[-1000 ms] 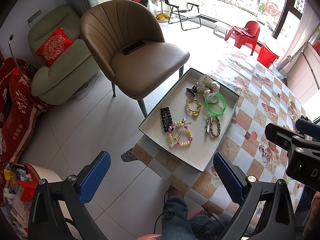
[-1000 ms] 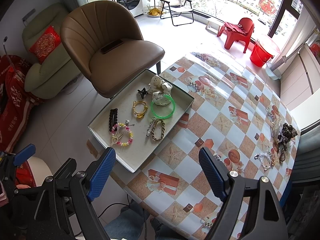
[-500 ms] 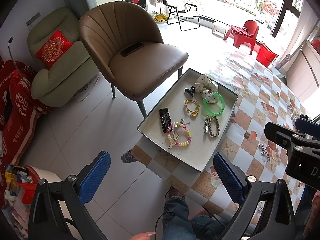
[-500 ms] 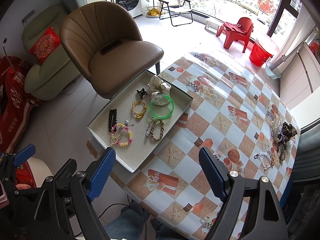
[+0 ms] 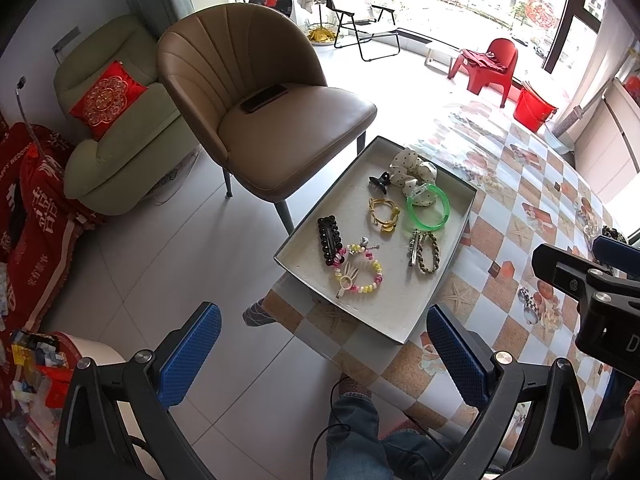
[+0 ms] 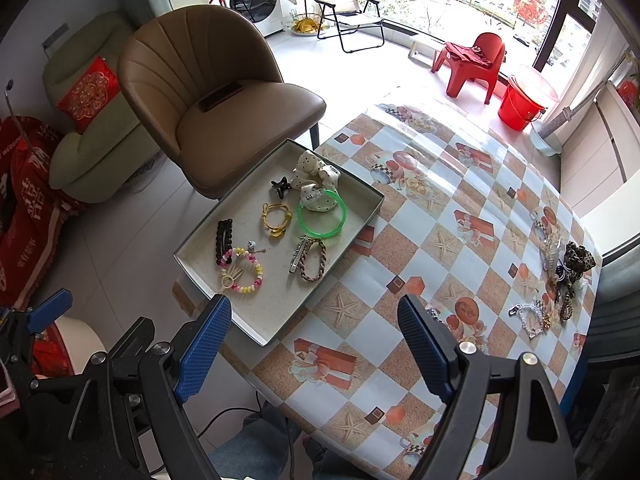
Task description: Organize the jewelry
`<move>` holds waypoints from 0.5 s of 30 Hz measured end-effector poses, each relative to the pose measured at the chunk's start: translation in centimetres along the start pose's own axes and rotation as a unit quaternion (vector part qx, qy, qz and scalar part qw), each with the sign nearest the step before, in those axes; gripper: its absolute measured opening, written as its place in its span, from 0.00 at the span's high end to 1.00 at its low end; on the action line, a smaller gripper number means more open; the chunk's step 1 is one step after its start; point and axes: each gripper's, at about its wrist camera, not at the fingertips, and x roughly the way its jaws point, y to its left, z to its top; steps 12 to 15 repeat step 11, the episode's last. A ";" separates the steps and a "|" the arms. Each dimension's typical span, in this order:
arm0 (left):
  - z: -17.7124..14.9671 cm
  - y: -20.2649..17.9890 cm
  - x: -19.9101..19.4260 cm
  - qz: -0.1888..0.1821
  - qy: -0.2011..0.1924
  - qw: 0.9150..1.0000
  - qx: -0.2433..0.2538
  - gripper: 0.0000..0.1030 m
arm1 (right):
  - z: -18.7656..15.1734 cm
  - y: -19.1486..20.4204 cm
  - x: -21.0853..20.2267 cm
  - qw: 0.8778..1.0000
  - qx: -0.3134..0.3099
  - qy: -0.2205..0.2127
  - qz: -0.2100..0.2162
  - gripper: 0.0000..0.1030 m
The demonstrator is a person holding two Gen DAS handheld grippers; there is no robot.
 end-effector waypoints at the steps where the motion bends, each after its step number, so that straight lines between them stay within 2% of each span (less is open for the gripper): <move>1: 0.0 0.0 0.0 0.001 0.000 1.000 0.000 0.00 | 0.0 -0.1 0.0 1.000 0.000 0.000 0.000 0.15; 15: 0.3 -0.3 0.1 0.005 -0.007 1.000 0.007 0.00 | -0.1 -0.2 0.0 1.000 0.004 0.000 0.004 0.15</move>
